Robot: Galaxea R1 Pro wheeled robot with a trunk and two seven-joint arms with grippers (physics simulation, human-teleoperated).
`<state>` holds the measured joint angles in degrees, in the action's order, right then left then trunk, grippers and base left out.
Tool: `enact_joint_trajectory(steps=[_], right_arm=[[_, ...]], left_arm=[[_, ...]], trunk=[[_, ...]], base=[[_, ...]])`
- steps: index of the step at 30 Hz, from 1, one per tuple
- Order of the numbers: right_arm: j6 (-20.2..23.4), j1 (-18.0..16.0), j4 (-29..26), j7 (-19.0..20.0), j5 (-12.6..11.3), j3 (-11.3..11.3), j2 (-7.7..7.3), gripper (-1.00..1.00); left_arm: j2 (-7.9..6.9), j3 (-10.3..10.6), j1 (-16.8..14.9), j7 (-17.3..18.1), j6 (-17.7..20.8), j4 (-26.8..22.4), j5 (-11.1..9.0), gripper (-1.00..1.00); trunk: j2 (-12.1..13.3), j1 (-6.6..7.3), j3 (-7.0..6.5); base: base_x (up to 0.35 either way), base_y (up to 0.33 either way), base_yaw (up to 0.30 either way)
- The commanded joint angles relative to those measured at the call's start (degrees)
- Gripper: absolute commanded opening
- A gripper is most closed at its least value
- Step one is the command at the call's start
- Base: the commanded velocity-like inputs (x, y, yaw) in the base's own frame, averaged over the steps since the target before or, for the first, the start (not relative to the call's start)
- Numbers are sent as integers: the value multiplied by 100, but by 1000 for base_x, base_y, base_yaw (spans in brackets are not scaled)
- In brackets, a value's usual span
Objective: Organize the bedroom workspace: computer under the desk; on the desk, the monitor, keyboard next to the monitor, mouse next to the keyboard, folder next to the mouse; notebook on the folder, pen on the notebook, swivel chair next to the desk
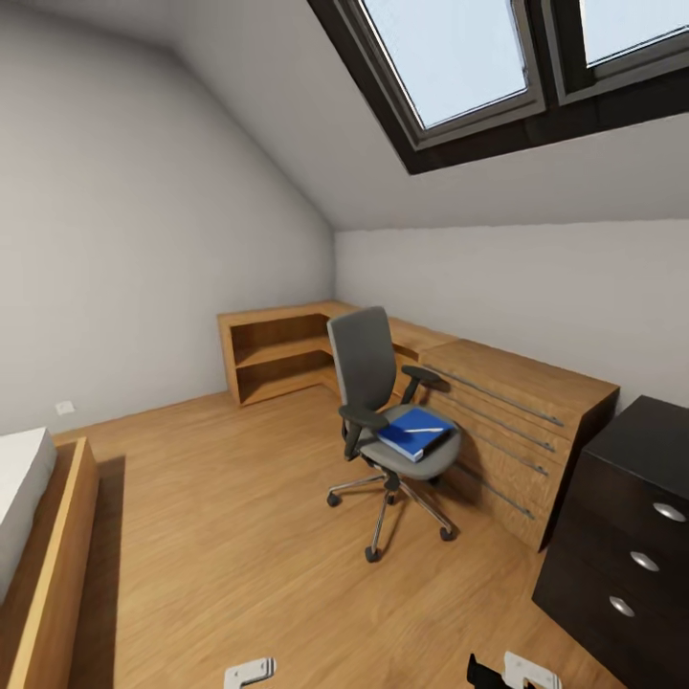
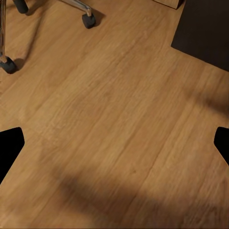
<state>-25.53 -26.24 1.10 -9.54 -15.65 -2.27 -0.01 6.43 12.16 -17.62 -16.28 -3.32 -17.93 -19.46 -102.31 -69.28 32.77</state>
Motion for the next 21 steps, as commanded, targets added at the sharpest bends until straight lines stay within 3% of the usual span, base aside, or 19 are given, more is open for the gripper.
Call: enact_joint_trajectory(steps=[1,12,13,21], right_arm=[[-29,-4,12,4,-2,-21,2,100],[-31,4,13,12,-4,-19,67,100],[-21,11,18,-10,359,-19,97,100],[-19,14,21,-13,455,-20,89,100]], left_arm=[[-2,49,-4,-34,-30,8,-58,100],[-1,50,-4,-27,-46,26,-58,100],[-1,52,-5,-24,-54,27,-58,100],[6,58,-4,-24,-47,50,-58,100]], trunk=[[39,23,-12],[480,265,-210],[520,287,-231],[841,463,-416]], base=[[0,0,0],[0,0,0],[0,0,-70],[0,0,-190]])
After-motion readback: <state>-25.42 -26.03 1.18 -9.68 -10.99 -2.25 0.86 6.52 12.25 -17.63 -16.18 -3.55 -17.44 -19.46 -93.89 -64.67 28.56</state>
